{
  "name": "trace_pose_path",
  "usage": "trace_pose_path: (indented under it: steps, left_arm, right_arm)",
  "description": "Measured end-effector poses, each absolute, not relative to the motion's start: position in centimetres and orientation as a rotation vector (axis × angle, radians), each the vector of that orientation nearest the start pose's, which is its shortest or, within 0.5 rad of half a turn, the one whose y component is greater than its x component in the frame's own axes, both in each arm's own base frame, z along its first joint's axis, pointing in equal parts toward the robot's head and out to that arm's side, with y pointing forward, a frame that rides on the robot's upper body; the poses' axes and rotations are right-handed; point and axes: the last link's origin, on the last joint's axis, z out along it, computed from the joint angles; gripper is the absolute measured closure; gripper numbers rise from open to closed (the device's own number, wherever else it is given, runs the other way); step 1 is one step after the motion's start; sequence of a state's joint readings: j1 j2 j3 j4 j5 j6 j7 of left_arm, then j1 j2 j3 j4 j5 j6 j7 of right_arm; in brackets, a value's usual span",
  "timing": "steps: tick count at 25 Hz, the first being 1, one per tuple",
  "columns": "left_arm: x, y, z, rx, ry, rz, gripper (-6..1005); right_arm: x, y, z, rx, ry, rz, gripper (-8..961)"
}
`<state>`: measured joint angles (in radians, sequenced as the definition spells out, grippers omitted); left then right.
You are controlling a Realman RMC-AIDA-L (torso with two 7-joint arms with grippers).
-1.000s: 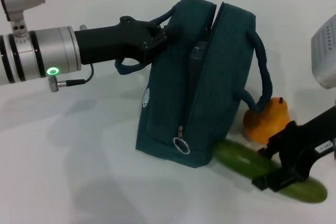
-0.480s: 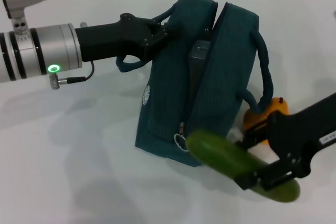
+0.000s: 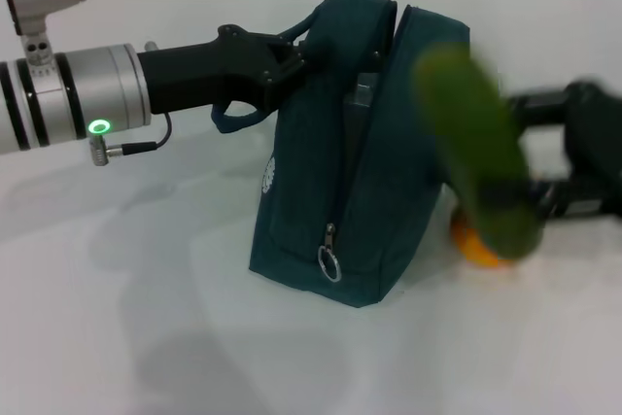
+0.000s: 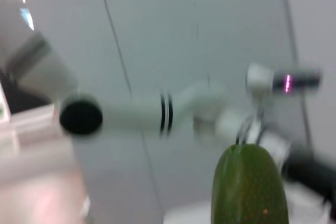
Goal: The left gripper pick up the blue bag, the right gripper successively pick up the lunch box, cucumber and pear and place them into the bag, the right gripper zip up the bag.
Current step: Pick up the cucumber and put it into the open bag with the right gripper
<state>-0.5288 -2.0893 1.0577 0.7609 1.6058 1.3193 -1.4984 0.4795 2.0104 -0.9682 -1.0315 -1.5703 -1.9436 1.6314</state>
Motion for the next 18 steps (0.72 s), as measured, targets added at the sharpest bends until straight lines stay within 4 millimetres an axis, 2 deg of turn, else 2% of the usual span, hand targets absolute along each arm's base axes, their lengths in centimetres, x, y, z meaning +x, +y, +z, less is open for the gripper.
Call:
trace_pose_path:
  steps: [2,4,9,14,18]
  left_arm:
    - [-20.4,36.5,-1.1,-2.622,-0.581,-0.85,904]
    - [-20.4,36.5,-1.1,-2.622,-0.582,-0.856,903]
    - [-20.3,36.4,-1.0,-2.622,-0.573,-0.868,902]
    - [-19.7,35.7,-0.9,-2.662,-0.504,-0.914,901]
    - [-19.4,35.2,-0.7,-2.677,-0.475,-0.956,900]
  right_arm:
    - [18.1,30.2,7.6,-2.855,0.188,1.274,288]
    - [18.9,30.5,8.2,-2.727,0.206,1.395,284]
    - [19.8,31.0,7.7,-2.624,0.257,1.489,275]
    - [19.4,32.0,6.4,-2.601,0.299,1.516,265]
    - [18.6,32.8,6.2,-2.574,0.311,1.564,257]
